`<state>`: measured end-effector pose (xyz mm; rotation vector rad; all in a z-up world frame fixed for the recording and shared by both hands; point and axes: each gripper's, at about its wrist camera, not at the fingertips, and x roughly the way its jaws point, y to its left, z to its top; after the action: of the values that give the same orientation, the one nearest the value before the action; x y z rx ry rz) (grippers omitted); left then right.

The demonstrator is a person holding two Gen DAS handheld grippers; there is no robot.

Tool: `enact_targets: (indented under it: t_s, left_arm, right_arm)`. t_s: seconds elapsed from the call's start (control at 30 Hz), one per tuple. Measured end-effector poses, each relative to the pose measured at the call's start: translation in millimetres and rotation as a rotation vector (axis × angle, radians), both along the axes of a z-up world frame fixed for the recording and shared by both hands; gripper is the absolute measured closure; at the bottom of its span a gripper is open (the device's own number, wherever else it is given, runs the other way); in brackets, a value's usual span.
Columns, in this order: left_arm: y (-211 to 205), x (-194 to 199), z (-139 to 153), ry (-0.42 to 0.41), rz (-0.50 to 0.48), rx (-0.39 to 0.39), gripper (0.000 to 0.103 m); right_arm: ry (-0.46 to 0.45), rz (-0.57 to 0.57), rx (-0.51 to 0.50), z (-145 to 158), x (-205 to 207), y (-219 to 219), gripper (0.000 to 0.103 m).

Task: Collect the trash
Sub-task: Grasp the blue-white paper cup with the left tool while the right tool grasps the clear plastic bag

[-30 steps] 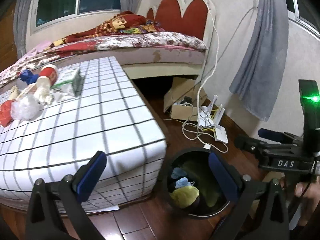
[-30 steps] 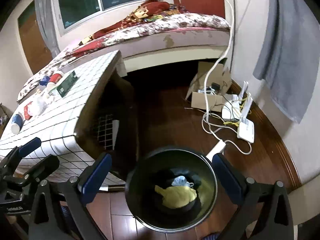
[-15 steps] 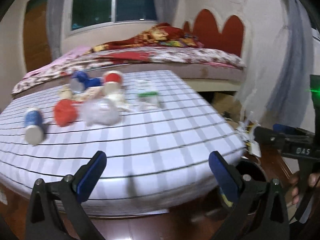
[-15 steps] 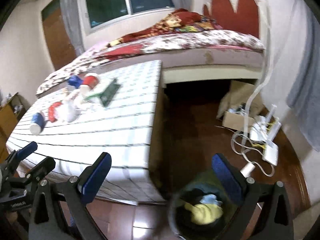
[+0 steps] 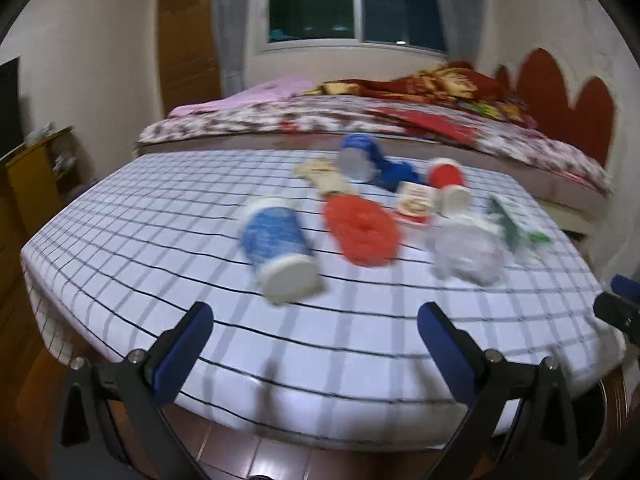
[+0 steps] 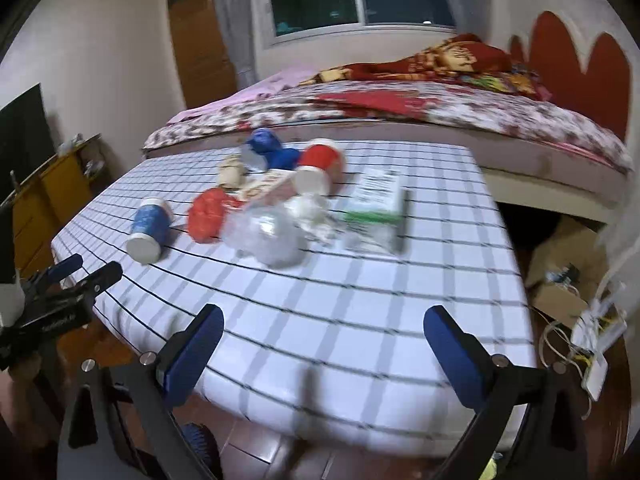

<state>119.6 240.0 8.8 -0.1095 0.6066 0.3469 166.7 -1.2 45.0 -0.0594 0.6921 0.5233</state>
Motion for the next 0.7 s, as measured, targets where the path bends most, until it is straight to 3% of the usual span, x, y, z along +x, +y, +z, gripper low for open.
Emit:
enact_targets:
  t_s: [0.27,0.33,0.5,0.57,0.7]
  left_arm:
    - [44,34,-16,0.013,0.024,-0.106,0.004]
    - [48,46,-20,0.023,0.014,-0.133,0.010]
    - [50,66,-26,0.042,0.001,-0.156,0.012]
    - [52,75,-31,0.067,-0.007,-0.170,0.017]
    - [61,80,-39,0.097,-0.019,-0.209,0.034]
  right_arm:
    - [0.041,0.055,-0.077,-16,47,83,0.010]
    - [0.065,0.042,-0.098,-25,59,94,0.017]
    - [0.116,0.015,-0.145,-43,86,112,0.026]
    - [0.130,0.010,-0.151,-48,92,115,0.029]
    - [0.143,0.011,-0.148,-53,95,117,0.049]
